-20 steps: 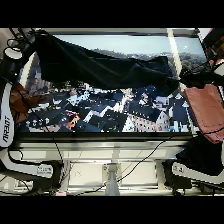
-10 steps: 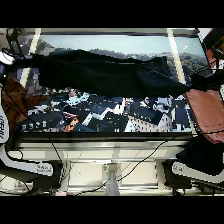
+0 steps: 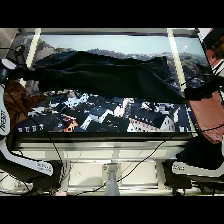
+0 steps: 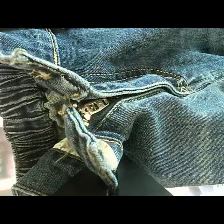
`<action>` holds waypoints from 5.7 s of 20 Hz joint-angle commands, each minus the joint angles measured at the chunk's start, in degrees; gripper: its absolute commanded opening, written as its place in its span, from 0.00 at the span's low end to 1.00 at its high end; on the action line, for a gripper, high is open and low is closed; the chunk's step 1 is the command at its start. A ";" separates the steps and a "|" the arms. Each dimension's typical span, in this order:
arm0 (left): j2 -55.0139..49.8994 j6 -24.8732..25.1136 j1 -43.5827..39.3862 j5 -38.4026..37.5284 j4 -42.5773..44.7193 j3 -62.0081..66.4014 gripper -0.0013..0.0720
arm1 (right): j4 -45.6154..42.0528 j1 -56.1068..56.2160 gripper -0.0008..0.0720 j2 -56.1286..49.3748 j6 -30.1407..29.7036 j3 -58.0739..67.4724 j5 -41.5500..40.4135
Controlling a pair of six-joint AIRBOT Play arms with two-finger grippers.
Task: Fold the clothes and pants, and hang the long-sleeved shirts on hangers.
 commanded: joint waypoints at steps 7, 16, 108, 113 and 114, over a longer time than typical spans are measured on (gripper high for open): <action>-0.24 -0.02 0.26 3.76 4.55 0.04 0.97 | -2.73 0.07 0.04 -1.79 -1.66 -3.98 1.46; 4.07 9.70 6.25 -10.93 6.19 0.13 0.82 | -2.62 0.07 0.04 -1.79 -1.68 -3.98 0.07; 23.78 12.70 10.67 -16.74 48.04 -27.85 0.10 | -12.72 0.07 0.04 9.53 -9.20 -4.24 18.58; 23.78 12.68 10.71 -19.65 47.95 -27.85 0.49 | -12.72 0.07 0.56 9.53 -9.20 -4.24 16.94; 23.78 12.68 10.73 -20.87 47.98 -27.85 0.77 | -12.72 0.07 0.73 9.53 -9.18 -4.24 16.94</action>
